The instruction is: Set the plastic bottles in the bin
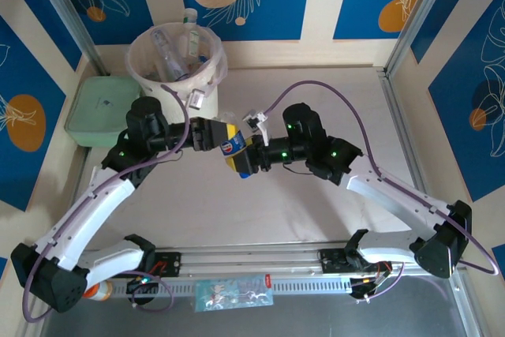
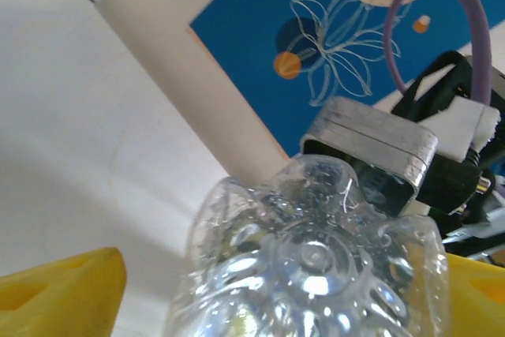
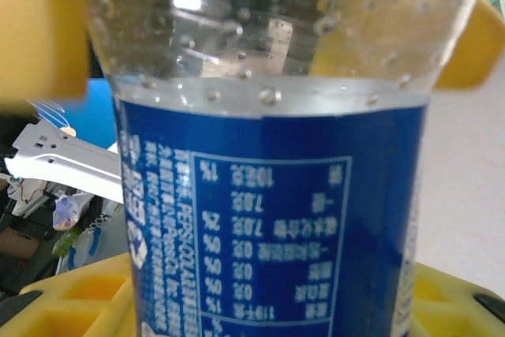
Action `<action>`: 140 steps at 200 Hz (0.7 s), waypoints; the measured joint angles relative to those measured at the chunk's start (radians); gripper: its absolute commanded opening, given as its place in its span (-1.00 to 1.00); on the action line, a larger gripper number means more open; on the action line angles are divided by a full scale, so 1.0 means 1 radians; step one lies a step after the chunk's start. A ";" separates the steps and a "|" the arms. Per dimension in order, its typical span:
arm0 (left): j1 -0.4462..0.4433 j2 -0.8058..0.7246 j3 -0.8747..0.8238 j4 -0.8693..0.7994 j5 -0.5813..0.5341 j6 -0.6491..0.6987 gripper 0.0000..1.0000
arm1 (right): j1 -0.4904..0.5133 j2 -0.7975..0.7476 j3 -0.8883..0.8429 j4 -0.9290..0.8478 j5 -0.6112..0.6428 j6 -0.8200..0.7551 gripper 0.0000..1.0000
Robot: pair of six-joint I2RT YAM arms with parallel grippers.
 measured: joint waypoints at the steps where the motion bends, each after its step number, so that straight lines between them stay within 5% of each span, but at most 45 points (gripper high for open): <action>1: -0.002 0.001 0.000 0.001 0.001 0.000 0.64 | 0.000 0.000 0.000 0.001 0.000 0.000 -0.06; 82: -0.069 0.018 0.050 -0.027 -0.032 0.108 0.03 | -0.012 -0.024 -0.007 0.041 0.003 0.037 0.00; 118: -0.076 0.017 0.073 -0.048 -0.056 0.134 -0.05 | -0.014 -0.024 -0.007 0.044 0.011 0.046 0.72; 140: -0.068 0.026 0.112 -0.076 -0.089 0.136 -0.11 | -0.026 -0.029 -0.007 0.024 0.045 0.061 0.83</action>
